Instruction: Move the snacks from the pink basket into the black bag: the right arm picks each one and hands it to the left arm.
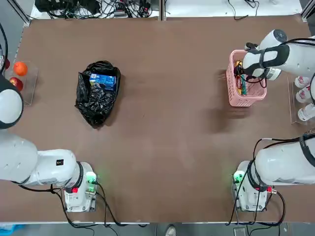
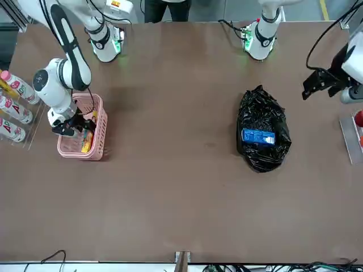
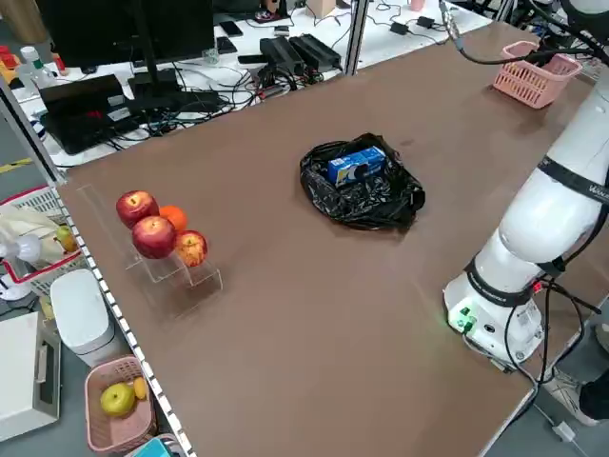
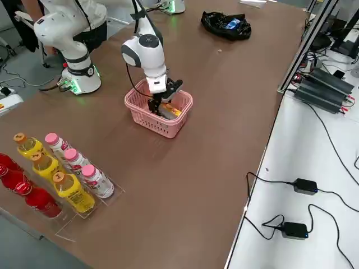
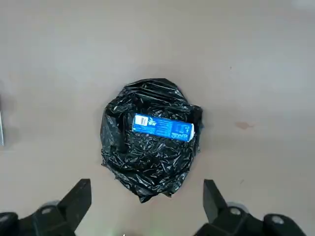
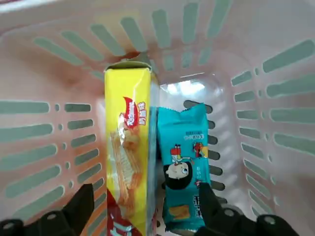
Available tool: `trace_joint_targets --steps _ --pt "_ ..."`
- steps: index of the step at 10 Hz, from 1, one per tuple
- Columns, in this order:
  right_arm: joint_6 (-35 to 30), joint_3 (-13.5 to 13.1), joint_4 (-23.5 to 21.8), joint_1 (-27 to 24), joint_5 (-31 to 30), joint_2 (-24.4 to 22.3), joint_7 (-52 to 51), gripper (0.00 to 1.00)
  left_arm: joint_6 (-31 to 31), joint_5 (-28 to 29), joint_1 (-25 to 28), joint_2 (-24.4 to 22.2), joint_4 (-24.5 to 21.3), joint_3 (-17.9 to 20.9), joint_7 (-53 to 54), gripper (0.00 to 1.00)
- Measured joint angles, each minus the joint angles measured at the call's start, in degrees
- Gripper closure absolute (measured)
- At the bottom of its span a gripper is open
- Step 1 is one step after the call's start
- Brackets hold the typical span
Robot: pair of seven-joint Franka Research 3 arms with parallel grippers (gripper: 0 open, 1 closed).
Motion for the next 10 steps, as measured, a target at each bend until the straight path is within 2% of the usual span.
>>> trace_joint_targets --steps 6,10 --pt "0.1 0.1 1.0 0.1 0.0 1.6 0.0 0.16 -0.3 0.0 -0.1 -0.2 0.0 -3.7 -0.3 0.00" --pt "0.1 0.1 1.0 0.1 0.0 1.6 0.0 0.32 -0.3 0.0 -0.3 0.0 0.0 -4.7 0.0 0.00"
